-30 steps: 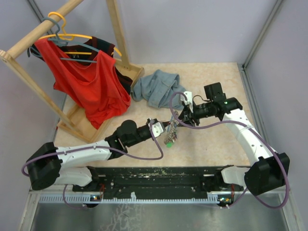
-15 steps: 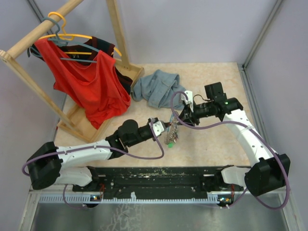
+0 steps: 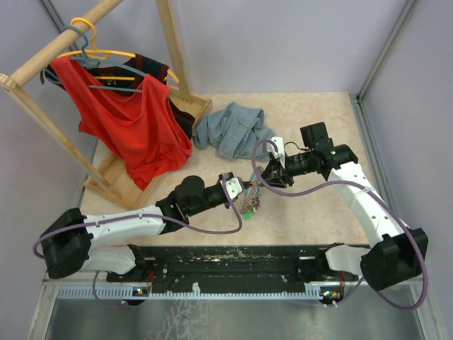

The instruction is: Remove the keys from the keyring

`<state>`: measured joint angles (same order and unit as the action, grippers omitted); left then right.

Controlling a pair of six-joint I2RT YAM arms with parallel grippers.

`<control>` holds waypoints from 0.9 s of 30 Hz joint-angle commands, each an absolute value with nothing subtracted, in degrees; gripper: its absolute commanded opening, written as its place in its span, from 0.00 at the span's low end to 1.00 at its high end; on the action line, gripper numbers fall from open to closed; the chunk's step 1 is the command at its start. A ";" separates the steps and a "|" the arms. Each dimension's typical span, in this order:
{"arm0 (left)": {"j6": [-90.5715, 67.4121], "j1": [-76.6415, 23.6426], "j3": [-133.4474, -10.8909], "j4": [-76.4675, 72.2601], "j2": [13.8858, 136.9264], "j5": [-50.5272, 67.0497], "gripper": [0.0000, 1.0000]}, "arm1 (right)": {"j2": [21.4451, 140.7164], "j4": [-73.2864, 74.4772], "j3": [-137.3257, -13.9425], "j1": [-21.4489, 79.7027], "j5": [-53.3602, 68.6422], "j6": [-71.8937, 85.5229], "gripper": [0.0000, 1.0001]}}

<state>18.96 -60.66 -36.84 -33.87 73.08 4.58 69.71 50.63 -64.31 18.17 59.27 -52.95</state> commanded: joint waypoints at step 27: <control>14.51 -60.99 -40.95 -34.82 72.72 5.85 0.00 | 66.10 42.02 -60.63 22.87 52.89 -54.46 0.27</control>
<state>15.79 -60.66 -38.13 -31.14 73.73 5.41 67.59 44.38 -60.71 22.17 53.08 -52.99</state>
